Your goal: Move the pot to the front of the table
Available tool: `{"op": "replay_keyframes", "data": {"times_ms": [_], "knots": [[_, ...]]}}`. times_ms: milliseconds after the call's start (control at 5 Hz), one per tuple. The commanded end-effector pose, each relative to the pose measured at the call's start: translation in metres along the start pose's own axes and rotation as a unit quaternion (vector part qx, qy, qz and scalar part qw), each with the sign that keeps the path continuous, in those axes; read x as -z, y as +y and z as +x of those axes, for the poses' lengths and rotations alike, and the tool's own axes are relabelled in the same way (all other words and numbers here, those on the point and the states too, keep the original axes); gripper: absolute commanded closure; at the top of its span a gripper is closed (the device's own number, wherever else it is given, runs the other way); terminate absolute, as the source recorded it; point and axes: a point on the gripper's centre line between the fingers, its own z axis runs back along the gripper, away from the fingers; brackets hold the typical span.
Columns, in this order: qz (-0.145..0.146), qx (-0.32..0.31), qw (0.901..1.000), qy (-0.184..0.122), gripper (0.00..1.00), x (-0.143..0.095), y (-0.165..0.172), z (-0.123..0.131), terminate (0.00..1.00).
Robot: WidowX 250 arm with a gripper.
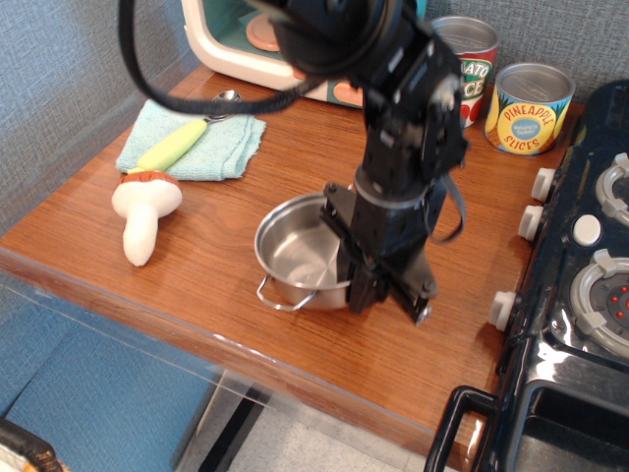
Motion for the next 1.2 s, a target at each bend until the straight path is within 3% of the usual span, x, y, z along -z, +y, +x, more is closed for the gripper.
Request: {"op": "replay_keyframes", "data": {"times_ms": [0, 200, 400, 800, 1000], "knots": [[0.014, 0.037, 0.9988, -0.027, 1.0, -0.013, -0.015, -0.016, 0.0], [0.014, 0.045, 0.9984, -0.032, 1.0, -0.016, -0.022, -0.021, 0.0], [0.004, 0.032, 0.9993, -0.021, 0.0, -0.016, -0.019, -0.023, 0.0], [-0.016, -0.002, 0.9999, -0.004, 0.0, -0.013, -0.001, -0.019, 0.0], [-0.039, -0.021, 0.9987, -0.026, 0.0, -0.027, 0.008, -0.017, 0.0]]}}
